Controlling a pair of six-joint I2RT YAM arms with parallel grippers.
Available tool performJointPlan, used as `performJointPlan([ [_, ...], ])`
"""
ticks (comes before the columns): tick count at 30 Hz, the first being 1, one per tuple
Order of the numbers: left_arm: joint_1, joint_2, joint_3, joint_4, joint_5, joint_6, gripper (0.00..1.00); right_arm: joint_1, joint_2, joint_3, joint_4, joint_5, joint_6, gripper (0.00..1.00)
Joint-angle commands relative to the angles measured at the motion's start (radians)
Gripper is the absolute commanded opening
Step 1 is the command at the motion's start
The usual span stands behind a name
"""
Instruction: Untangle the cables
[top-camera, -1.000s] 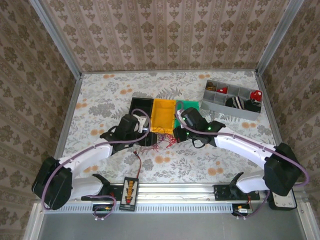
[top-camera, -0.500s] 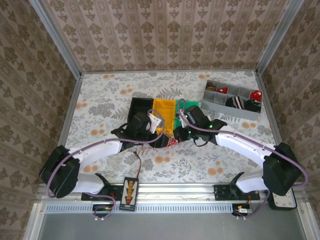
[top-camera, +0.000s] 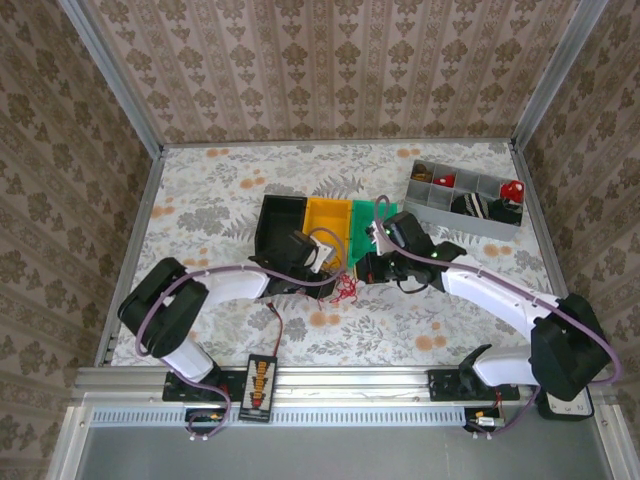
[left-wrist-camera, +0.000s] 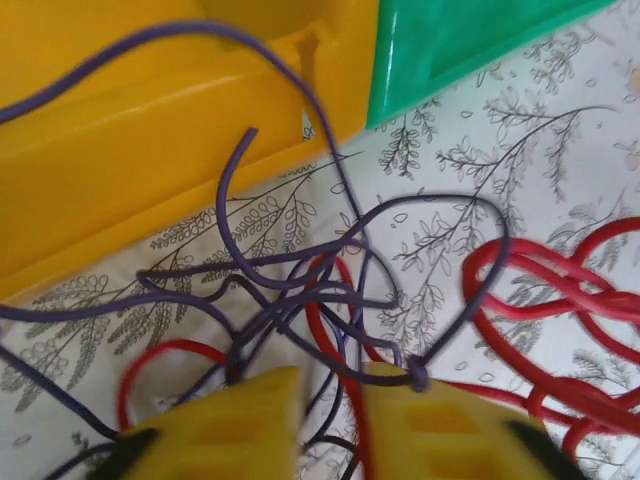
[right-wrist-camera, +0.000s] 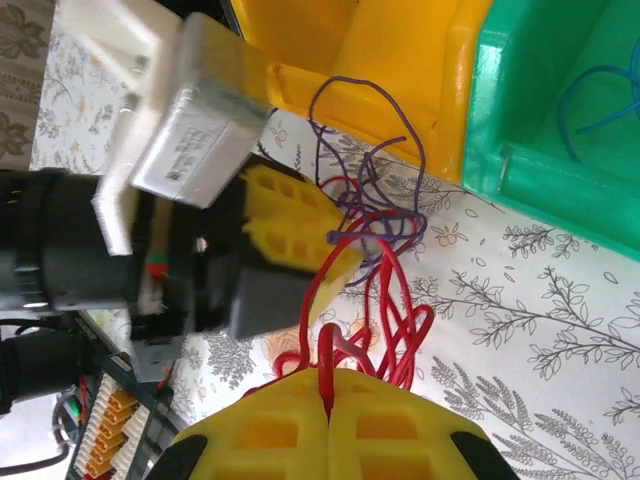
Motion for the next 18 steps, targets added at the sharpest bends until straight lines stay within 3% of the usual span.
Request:
performJointPlan([
  [1,-0.003,0.042,0.013,-0.004,-0.018,-0.004,0.03,-0.031,-0.057,-0.011,0.013,-0.024,0.025,0.00],
  [2,-0.004,0.048,0.009,-0.011,-0.025,-0.006,0.00,-0.048,-0.072,-0.013,0.008,-0.016,0.027,0.00],
  [11,-0.004,0.063,-0.064,-0.153,-0.095,0.009,0.00,-0.295,-0.255,-0.010,-0.126,0.196,0.026,0.00],
  [18,-0.008,0.093,-0.110,-0.235,-0.171,-0.076,0.00,-0.466,-0.345,-0.003,-0.205,0.352,0.057,0.00],
])
